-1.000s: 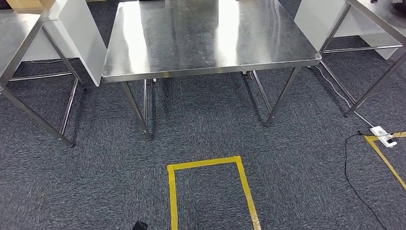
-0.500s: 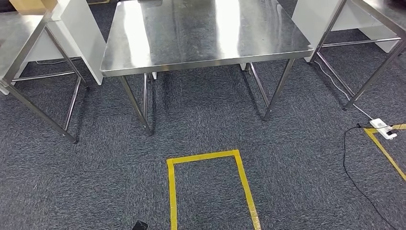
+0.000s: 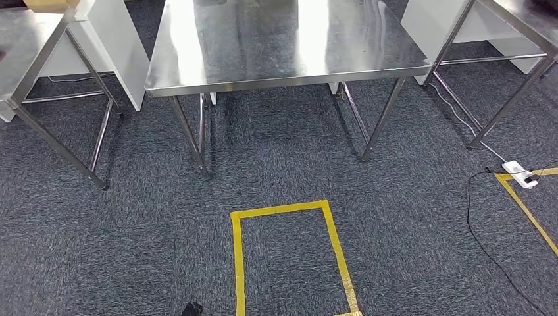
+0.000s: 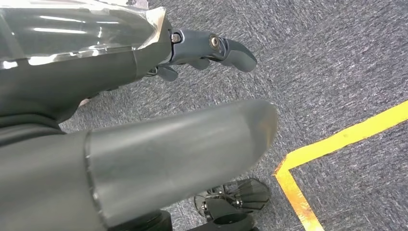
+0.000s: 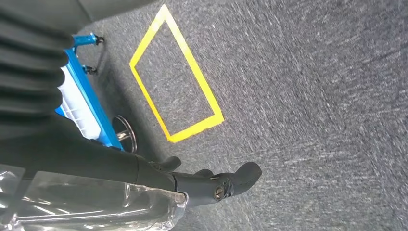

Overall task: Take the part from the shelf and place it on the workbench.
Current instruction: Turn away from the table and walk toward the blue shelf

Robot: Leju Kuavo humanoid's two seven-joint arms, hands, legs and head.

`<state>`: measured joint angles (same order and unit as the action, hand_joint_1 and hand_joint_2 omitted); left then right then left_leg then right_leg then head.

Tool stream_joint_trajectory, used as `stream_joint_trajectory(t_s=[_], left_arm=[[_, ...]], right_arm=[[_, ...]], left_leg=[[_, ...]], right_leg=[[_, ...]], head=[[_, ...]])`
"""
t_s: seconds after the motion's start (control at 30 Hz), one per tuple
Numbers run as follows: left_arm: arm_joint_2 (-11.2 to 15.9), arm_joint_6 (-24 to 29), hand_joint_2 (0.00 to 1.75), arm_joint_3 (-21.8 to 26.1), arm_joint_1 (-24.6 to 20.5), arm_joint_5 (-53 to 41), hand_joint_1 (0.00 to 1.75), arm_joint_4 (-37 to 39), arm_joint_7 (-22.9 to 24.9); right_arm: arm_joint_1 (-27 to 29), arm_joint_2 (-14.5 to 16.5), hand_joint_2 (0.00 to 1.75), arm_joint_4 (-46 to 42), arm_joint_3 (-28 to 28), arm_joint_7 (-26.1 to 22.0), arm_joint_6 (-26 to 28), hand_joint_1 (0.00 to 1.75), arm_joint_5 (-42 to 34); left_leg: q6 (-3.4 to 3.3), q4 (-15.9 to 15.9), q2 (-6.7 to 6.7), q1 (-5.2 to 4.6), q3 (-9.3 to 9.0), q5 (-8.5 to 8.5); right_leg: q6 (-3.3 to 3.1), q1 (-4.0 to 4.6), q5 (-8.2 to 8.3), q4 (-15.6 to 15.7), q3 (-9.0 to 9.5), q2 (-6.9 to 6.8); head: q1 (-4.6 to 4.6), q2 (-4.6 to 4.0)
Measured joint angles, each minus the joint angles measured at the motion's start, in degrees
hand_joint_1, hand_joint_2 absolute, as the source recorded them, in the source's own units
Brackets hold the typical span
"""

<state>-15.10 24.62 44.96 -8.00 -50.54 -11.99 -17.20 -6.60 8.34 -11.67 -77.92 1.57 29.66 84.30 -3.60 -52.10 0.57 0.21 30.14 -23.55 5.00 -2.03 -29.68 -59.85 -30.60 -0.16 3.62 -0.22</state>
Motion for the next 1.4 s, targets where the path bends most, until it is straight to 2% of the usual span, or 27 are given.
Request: stream_joint_trajectory(t_s=[0.03, 0.07, 0.2, 0.23, 0.27, 0.33, 0.37, 0.4, 0.43, 0.47, 0.53, 0.57, 0.6, 0.7, 0.77, 0.8, 0.87, 0.9, 0.93, 0.97, 1.03, 1.1, 1.17, 1.23, 1.3, 1.37, 1.4], left_arm=[[0.01, -0.01, 0.0, -0.01, -0.02, -0.05, 0.0, -0.02, 0.01], [0.03, -0.02, 0.0, -0.02, -0.03, -0.15, 0.0, -0.03, 0.02], [0.07, -0.01, 0.0, -0.08, -0.02, -0.48, 0.0, -0.05, 0.27], [0.07, -0.02, 0.0, -0.1, -0.02, -0.5, 0.0, -0.05, 0.33], [0.07, -0.03, 0.0, -0.15, -0.02, -0.52, 0.0, -0.05, 0.37], [0.05, -0.07, 0.0, -0.28, -0.02, -0.55, 0.0, -0.05, 0.47], [0.05, -0.08, 0.0, -0.35, -0.01, -0.56, 0.0, -0.05, 0.54], [0.07, -0.09, 0.0, -0.41, 0.0, -0.56, 0.0, -0.05, 0.62], [0.09, -0.1, 0.0, -0.46, 0.0, -0.56, 0.0, -0.05, 0.69], [0.1, -0.1, 0.0, -0.5, -0.02, -0.57, 0.0, -0.05, 0.72], [0.19, -0.1, 0.0, -0.57, -0.14, -0.58, 0.0, -0.08, 0.77], [0.25, -0.09, 0.0, -0.59, -0.23, -0.58, 0.0, -0.11, 0.79], [0.31, -0.09, 0.0, -0.61, -0.3, -0.58, 0.0, -0.14, 0.82], [0.36, -0.24, 0.0, -0.66, -0.29, -0.66, 0.0, -0.16, 0.88], [0.34, -0.52, 0.0, -0.75, -0.35, -0.87, 0.0, -0.16, 0.82], [0.32, -0.7, 0.0, -0.82, -0.41, -0.98, 0.0, -0.16, 0.77], [0.27, -0.92, 0.0, -0.94, -0.45, -1.14, 0.0, -0.16, 0.7], [0.24, -1.0, 0.0, -0.97, -0.42, -1.16, 0.0, -0.16, 0.7], [0.23, -1.01, 0.0, -1.0, -0.39, -1.17, 0.0, -0.16, 0.7], [0.22, -1.02, 0.0, -1.02, -0.37, -1.17, 0.0, -0.16, 0.7], [0.26, -1.02, 0.0, -1.12, -0.38, -1.17, 0.0, -0.17, 0.7], [0.32, -1.01, 0.0, -1.27, -0.39, -1.19, 0.0, -0.21, 0.69], [0.34, -1.0, 0.0, -1.38, -0.36, -1.21, 0.0, -0.22, 0.66], [0.36, -0.94, 0.0, -1.45, -0.32, -1.4, 0.0, -0.22, 0.61], [0.36, -0.69, 0.0, -1.6, -0.32, -1.67, 0.0, -0.22, 0.56], [0.36, -0.38, 0.0, -1.75, -0.28, -1.75, 0.0, -0.22, 0.55], [0.36, -0.25, 0.0, -1.81, -0.23, -1.75, 0.0, -0.22, 0.55]], right_arm=[[-0.09, 0.01, 0.0, 0.01, 0.0, 0.0, 0.0, 0.0, -0.02], [-0.16, 0.04, 0.0, 0.01, 0.0, 0.0, 0.0, 0.0, -0.05], [-0.14, 0.06, 0.0, 0.02, 0.0, 0.0, 0.02, 0.0, -0.35], [-0.15, 0.06, 0.0, 0.02, 0.0, 0.0, 0.05, 0.0, -0.48], [-0.16, 0.05, 0.0, 0.02, 0.0, 0.01, 0.1, 0.0, -0.62], [-0.15, 0.02, 0.0, 0.02, 0.0, 0.12, 0.19, 0.0, -0.86], [-0.11, 0.01, 0.0, 0.02, 0.0, 0.23, 0.19, 0.0, -0.98], [-0.08, 0.0, 0.0, 0.02, 0.0, 0.36, 0.17, 0.0, -1.1], [-0.08, 0.0, 0.0, 0.02, 0.0, 0.47, 0.15, 0.0, -1.27], [-0.08, 0.0, 0.0, 0.02, 0.0, 0.54, 0.13, 0.0, -1.42], [-0.11, 0.15, 0.0, 0.03, -0.01, 0.57, 0.08, 0.0, -1.75], [-0.13, 0.26, 0.0, 0.04, -0.01, 0.57, 0.06, 0.0, -1.86], [-0.17, 0.33, 0.0, 0.05, -0.02, 0.57, 0.02, 0.0, -1.99], [-0.29, 0.48, 0.0, 0.05, -0.02, 0.52, -0.04, 0.0, -2.45], [-0.32, 0.41, 0.0, 0.04, -0.05, 0.28, -0.04, 0.0, -3.05], [-0.32, 0.3, 0.0, 0.04, -0.09, 0.12, -0.04, 0.0, -3.36], [-0.27, 0.12, 0.0, 0.04, -0.16, -0.11, -0.04, 0.0, -3.8], [-0.21, 0.04, 0.0, 0.04, -0.18, -0.15, -0.04, 0.0, -3.92], [-0.16, -0.05, 0.0, 0.04, -0.19, -0.17, -0.05, 0.0, -4.0], [-0.15, -0.12, 0.0, 0.04, -0.19, -0.19, -0.05, 0.0, -4.04], [-0.25, -0.17, 0.0, 0.04, -0.2, -0.23, -0.08, 0.0, -4.07], [-0.36, -0.09, 0.0, 0.05, -0.2, -0.27, -0.11, 0.0, -4.07], [-0.32, -0.08, 0.0, 0.05, -0.2, -0.28, -0.13, 0.0, -4.05], [-0.27, -0.09, 0.0, 0.05, -0.19, -0.2, -0.18, 0.0, -3.74], [-0.26, -0.07, 0.0, 0.04, -0.1, 0.11, -0.8, 0.0, -2.79], [-0.23, -0.1, 0.0, 0.04, 0.11, 0.42, -1.82, 0.0, -1.78], [-0.19, -0.1, 0.0, 0.05, 0.25, 0.48, -2.29, 0.0, -1.46]], left_leg=[[0.34, -0.59, -0.04, 0.03, 0.46, -0.04], [0.69, -1.03, -0.08, 0.0, 0.82, -0.01], [1.64, -1.81, -0.16, 0.27, 1.76, 0.07], [1.9, -3.08, -0.17, 0.41, 2.44, -1.1], [2.19, -5.72, -0.17, 0.51, 3.61, -3.12], [2.66, -14.01, -0.17, 0.56, 6.83, -8.1], [2.71, -17.7, -0.17, 0.56, 8.11, -9.75], [2.55, -19.4, -0.17, 0.53, 8.44, -10.24], [2.19, -18.56, -0.21, 0.45, 7.53, -9.56], [1.62, -15.4, -0.3, 0.29, 5.45, -8.0], [-0.17, -6.24, -0.69, -0.39, -0.09, -4.75], [-0.83, -3.03, -0.78, -0.72, -1.92, -3.85], [-1.27, -1.27, -0.83, -1.07, -2.8, -3.51], [-1.65, 0.45, -0.56, -1.31, -2.9, -2.43], [-1.56, 2.31, -0.25, -0.96, -3.28, -0.98], [-1.3, 2.77, -0.08, -0.78, -3.21, -0.47], [-1.17, 2.4, 0.08, -0.87, -2.29, -0.12], [-1.06, 2.04, 0.13, -0.85, -1.77, -0.04], [-0.96, 1.59, 0.17, -0.77, -1.28, 0.01], [-0.81, 1.06, 0.17, -0.63, -0.82, 0.0], [-0.26, -0.2, 0.11, -0.46, 0.07, -0.22], [0.46, -1.09, 0.04, -0.53, 0.67, -0.36], [0.9, -1.3, 0.0, -0.51, 0.93, -0.15], [1.34, -2.17, -0.07, -0.26, 1.41, -0.87], [2.05, -7.08, -0.13, 0.02, 3.52, -4.3], [2.55, -15.49, -0.13, 0.25, 7.18, -8.57], [2.58, -18.54, -0.14, 0.31, 8.48, -9.6]], right_leg=[[0.16, -0.1, 1.09, 3.9, 2.1, 0.07], [-0.08, -0.13, 1.75, 6.32, 3.33, 0.15], [-2.36, 0.11, 2.86, 6.78, 3.11, 0.36], [-2.87, 0.05, 3.17, 6.76, 2.87, 0.32], [-3.41, 0.04, 3.52, 6.75, 2.46, 0.28], [-4.15, 0.33, 4.07, 6.72, 1.75, 0.18], [-4.34, 0.52, 4.29, 6.71, 1.39, 0.13], [-4.44, 0.73, 4.5, 6.7, 1.1, 0.1], [-4.48, 0.95, 4.73, 6.7, 0.88, 0.1], [-4.48, 1.16, 4.93, 6.72, 0.73, 0.14], [-4.33, 1.3, 5.36, 6.83, 0.55, 0.19], [-4.11, 1.21, 5.58, 6.9, 0.41, 0.17], [-3.85, 1.04, 5.81, 6.96, 0.24, 0.13], [-2.89, 1.21, 6.5, 7.41, -0.07, -0.04], [-2.93, 1.57, 4.99, 5.26, -1.4, 0.02], [-3.21, 1.55, 3.17, 2.06, -2.97, 0.06], [-3.42, 1.31, -0.75, -6.37, -6.61, 0.15], [-3.13, 1.16, -1.73, -9.12, -7.57, 0.15], [-2.58, 0.99, -1.74, -9.49, -7.27, 0.14], [-1.89, 0.79, -0.9, -7.32, -5.66, 0.12], [-0.74, 0.4, 1.46, 1.0, -0.51, 0.0], [-1.13, 0.32, 2.78, 6.19, 2.46, 0.04], [-2.22, 0.41, 3.21, 6.7, 2.68, 0.17], [-2.87, 0.26, 3.53, 6.67, 2.56, 0.17], [-3.39, 0.13, 3.83, 6.7, 2.29, 0.15], [-3.7, 0.28, 4.01, 6.69, 1.89, 0.13], [-3.8, 0.39, 4.08, 6.68, 1.74, 0.12]], head=[[0.02, 0.0], [-0.04, 0.0], [-0.28, 0.0], [-0.31, 0.0], [-0.35, 0.0], [-0.43, 0.0], [-0.41, 0.0], [-0.39, 0.0], [-0.37, 0.0], [-0.34, 0.0], [-0.29, 0.0], [-0.3, 0.0], [-0.31, 0.0], [-0.39, 0.0], [-0.45, -0.01], [-0.32, -0.01], [-0.05, 0.0], [0.03, 0.0], [0.01, 0.0], [0.0, 0.0], [0.11, 0.0], [0.02, -0.01], [-0.19, -0.01], [-0.23, 0.0], [-0.27, 0.0], [-0.29, 0.0], [-0.28, 0.0]])
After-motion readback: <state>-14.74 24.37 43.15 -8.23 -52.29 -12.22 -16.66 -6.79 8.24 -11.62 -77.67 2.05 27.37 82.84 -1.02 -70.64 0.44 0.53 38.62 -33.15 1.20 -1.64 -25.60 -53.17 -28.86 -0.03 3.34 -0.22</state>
